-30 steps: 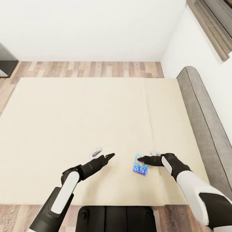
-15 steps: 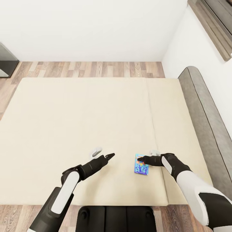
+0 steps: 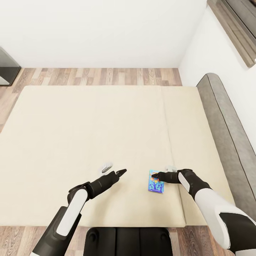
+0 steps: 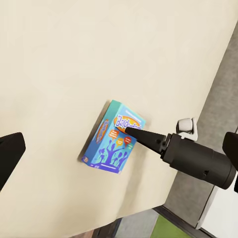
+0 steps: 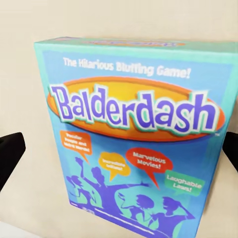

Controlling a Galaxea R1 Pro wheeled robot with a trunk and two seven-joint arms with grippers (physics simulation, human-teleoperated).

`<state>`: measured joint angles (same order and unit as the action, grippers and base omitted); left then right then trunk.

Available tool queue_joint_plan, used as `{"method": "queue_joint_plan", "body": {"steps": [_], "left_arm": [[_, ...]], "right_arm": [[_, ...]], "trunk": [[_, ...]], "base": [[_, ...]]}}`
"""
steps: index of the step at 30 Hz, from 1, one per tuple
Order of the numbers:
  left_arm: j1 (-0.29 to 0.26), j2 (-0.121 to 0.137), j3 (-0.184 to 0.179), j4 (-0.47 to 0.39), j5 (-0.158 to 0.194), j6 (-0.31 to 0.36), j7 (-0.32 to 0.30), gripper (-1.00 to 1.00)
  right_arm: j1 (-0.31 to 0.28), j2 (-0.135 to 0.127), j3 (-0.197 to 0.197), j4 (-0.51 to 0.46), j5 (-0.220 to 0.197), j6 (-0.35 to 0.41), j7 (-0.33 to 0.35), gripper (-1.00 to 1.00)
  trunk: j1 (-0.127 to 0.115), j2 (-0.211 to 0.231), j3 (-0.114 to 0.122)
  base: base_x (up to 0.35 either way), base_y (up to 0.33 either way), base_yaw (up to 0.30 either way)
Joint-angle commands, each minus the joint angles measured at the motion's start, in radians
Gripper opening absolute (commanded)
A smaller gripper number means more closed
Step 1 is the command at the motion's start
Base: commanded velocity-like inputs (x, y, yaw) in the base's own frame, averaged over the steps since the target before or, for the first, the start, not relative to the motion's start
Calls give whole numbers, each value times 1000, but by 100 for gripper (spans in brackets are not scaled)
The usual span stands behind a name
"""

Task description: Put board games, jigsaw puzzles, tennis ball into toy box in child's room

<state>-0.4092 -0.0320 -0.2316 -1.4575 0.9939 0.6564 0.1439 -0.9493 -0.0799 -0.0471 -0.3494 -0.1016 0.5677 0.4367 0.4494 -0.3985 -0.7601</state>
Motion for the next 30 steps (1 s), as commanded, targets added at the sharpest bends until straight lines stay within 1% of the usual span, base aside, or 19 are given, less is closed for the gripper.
{"method": "queue_joint_plan", "body": {"steps": [1, 18, 23, 30], "left_arm": [[0, 0, 0, -1, 11, 3, 10, 100], [0, 0, 0, 0, 11, 4, 8, 100], [0, -1, 0, 0, 11, 5, 8, 100], [0, 0, 0, 0, 11, 5, 8, 100]], "right_arm": [[0, 0, -4, -1, -9, 9, -1, 100], [0, 0, -4, -1, -9, 9, -1, 100], [0, 0, -4, -2, -9, 9, -1, 100], [0, 0, -4, -2, -9, 9, -1, 100]], "trunk": [[1, -2, -1], [1, -2, -1], [1, -2, -1], [1, -2, -1]], "base": [[0, 1, 0], [0, 8, 0], [0, 168, 0], [0, 242, 0]]}}
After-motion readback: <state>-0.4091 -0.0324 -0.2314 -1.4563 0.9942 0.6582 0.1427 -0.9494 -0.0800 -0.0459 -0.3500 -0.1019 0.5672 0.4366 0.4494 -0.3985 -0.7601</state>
